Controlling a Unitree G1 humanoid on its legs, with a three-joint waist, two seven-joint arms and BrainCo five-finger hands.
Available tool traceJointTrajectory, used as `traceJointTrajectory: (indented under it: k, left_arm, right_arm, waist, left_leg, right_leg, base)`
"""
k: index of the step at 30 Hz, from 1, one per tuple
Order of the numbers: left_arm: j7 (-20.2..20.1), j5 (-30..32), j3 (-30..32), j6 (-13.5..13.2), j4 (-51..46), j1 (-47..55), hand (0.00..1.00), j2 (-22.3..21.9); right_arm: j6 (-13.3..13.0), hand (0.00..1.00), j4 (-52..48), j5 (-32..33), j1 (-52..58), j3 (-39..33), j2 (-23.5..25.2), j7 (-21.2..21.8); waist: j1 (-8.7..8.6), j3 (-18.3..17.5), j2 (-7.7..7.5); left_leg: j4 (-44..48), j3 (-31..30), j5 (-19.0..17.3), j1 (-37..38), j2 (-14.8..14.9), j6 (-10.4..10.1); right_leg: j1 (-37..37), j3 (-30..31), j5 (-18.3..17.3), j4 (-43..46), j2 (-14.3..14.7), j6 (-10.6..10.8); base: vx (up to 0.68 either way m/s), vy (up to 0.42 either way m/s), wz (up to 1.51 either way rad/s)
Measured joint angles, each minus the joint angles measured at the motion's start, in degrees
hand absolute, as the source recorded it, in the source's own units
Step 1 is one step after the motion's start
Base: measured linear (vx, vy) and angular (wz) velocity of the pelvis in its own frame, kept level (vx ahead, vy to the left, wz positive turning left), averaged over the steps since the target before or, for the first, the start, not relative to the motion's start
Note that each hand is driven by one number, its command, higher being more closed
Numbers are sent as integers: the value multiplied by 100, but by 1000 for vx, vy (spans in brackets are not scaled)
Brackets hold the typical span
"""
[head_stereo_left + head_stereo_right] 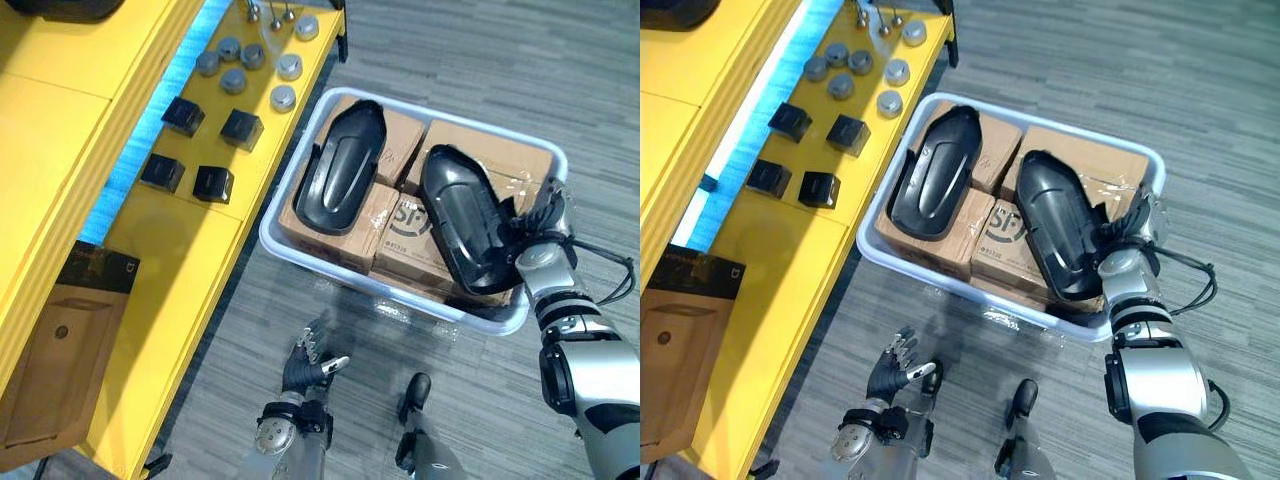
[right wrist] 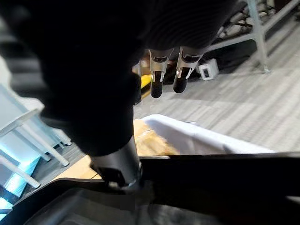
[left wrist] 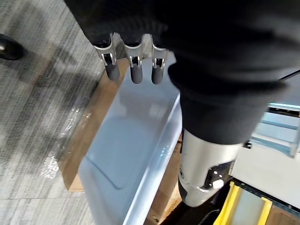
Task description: Walk over and take plastic housings, then place them on the shelf
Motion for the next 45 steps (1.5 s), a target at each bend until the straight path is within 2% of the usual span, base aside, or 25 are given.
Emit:
traceJointTrajectory:
  k: [5,6,13,19,26,32,34,36,39,40,43,45]
  left_arm:
    - [94,-23,-104,-7,124,-141,0,-54]
    - [97,-23,-178,-6,193,-226,0,-61]
    - [104,-22,-195,7,314,-257,0,-211]
    - [103,-22,-83,20,310,-254,0,-241]
    - [109,-16,112,55,19,-204,0,-284]
    - [215,-19,313,41,-522,-72,0,-201]
    - [239,-24,421,35,-823,8,0,-167]
    - [288,-24,462,-5,-1030,-7,0,-104]
    - [354,-26,476,-84,-1205,-92,0,58]
    - [360,-42,467,-90,-1242,-183,0,126]
    - [376,-139,451,-97,-1245,-412,0,187]
    - [409,-141,445,-103,-1245,-606,0,188]
  right_arm:
    - [-47,0,499,32,-251,324,-287,112]
    - [-52,100,623,42,-283,361,-403,139]
    - [-82,100,990,202,-560,658,-1069,308]
    - [-43,100,1107,-26,-563,622,-1118,519]
    - [75,100,943,-203,-34,253,-724,577]
    - [88,100,-69,-262,655,88,-163,324]
    - [145,100,-782,-287,1026,66,63,194]
    - [145,100,-1398,-462,1283,66,241,106]
    - [139,100,-2032,-682,1530,73,572,3]
    - [140,100,-2222,-764,1708,70,714,-14]
    - [145,100,-2608,-829,2034,68,984,-14]
    - [145,100,-2953,-899,2237,69,1154,-15]
  waist:
    - [101,34,62]
    - [141,64,126]
    - [351,94,193]
    - [373,92,195]
    - [291,97,215]
    - [72,103,205]
    - [-52,100,190]
    - [-118,65,139]
    - [-200,-60,-34]
    - [-219,-182,-153]
    - [-248,-326,-340]
    - [-349,-451,-396]
  left_leg:
    - [65,-130,-3,-296,-25,-3]
    - [94,-189,-2,-376,-33,-4]
    - [145,-360,5,-623,-74,-24]
    - [160,-309,7,-526,-70,-24]
    - [-78,-253,34,7,-50,-13]
    - [-348,-134,116,494,-14,6]
    - [-481,-106,129,777,17,1]
    - [-562,-43,130,931,40,-2]
    - [-707,73,135,1088,99,-9]
    - [-770,115,156,1146,131,-39]
    - [-866,213,164,1375,176,-51]
    - [-885,230,164,1449,179,-51]
  right_leg:
    - [-204,-82,4,-6,3,-5]
    - [-239,-159,4,-5,2,-5]
    - [-372,-321,0,-2,-6,-6]
    - [-302,-299,-3,8,-8,-7]
    - [91,-272,-50,2,-21,-10]
    - [414,-155,-58,-31,-28,3]
    - [651,-139,-61,-100,-14,8]
    - [769,-96,-63,-158,14,10]
    - [849,26,-54,-267,77,2]
    - [877,57,-45,-312,112,-9]
    - [1031,174,-43,-396,160,-12]
    - [1108,188,-41,-437,169,-14]
  base:
    - [30,-12,8]
    - [28,-15,19]
    - [35,-11,11]
    - [40,-23,-2]
    - [37,-42,-1]
    - [48,-49,-7]
    - [46,-55,-4]
    - [32,-53,-12]
    - [24,-60,-18]
    - [27,-65,-15]
    - [44,-52,-18]
    - [32,-34,-11]
